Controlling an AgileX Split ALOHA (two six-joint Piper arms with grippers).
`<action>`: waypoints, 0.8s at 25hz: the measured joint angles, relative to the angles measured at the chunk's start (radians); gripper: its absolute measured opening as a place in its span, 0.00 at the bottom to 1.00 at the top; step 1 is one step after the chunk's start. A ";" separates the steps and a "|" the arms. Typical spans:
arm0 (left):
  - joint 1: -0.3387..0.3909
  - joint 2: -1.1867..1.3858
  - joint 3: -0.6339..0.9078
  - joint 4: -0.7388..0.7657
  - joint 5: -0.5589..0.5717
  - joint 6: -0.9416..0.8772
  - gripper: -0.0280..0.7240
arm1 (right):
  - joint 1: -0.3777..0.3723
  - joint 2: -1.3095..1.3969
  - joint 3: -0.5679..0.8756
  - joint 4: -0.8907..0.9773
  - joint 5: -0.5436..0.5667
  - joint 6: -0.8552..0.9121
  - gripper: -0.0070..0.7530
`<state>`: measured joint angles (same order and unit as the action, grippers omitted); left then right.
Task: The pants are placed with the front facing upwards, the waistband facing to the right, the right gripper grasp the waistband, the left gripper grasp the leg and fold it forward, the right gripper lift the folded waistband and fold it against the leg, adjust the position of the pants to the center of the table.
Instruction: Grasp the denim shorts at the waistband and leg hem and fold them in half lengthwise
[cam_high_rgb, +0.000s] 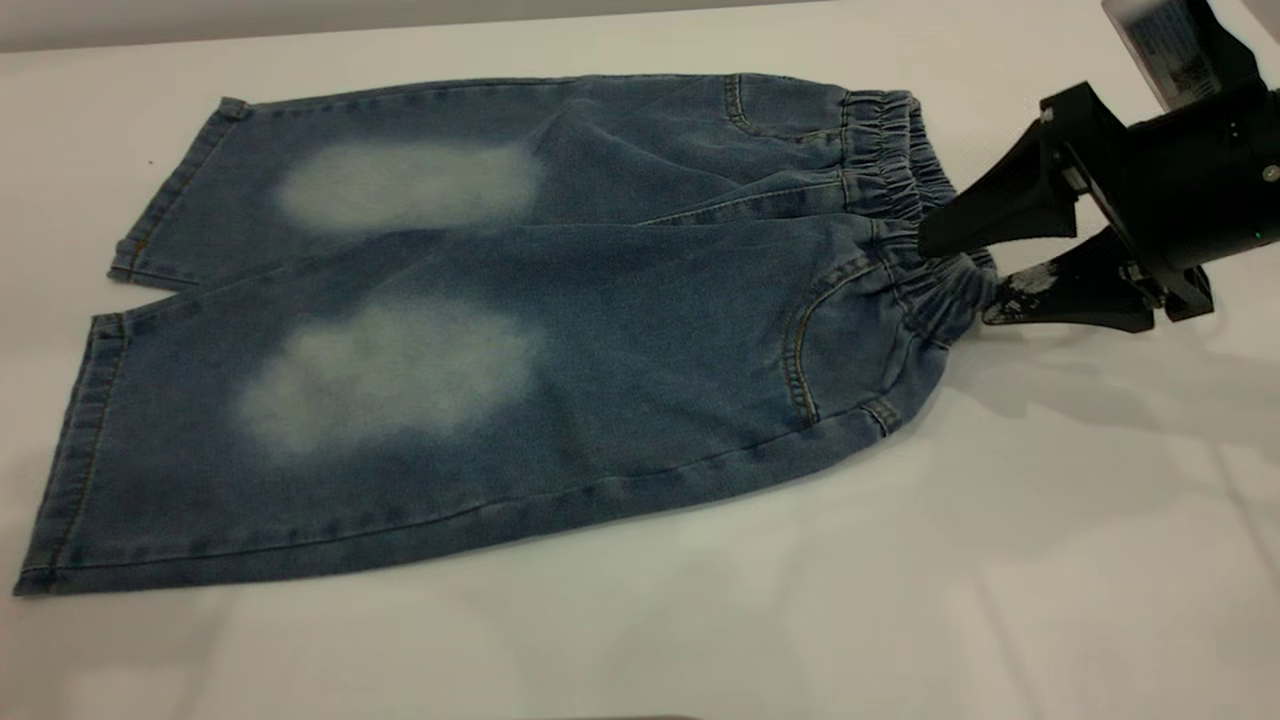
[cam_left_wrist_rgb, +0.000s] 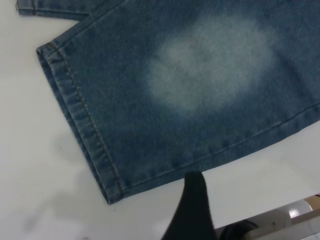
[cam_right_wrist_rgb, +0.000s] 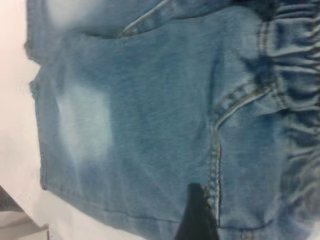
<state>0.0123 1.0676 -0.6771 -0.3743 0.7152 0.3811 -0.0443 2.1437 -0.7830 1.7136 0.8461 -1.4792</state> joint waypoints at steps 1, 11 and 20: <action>0.000 0.000 0.000 0.000 0.002 0.000 0.79 | 0.000 0.000 -0.001 -0.014 -0.013 0.036 0.64; 0.000 0.000 0.000 0.000 0.024 0.000 0.79 | 0.000 0.000 -0.001 -0.132 -0.179 0.174 0.64; 0.000 0.000 0.000 0.000 0.024 0.000 0.79 | 0.000 0.022 -0.002 -0.127 -0.159 0.093 0.64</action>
<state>0.0123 1.0676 -0.6771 -0.3743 0.7391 0.3811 -0.0443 2.1658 -0.7850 1.5866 0.6866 -1.3861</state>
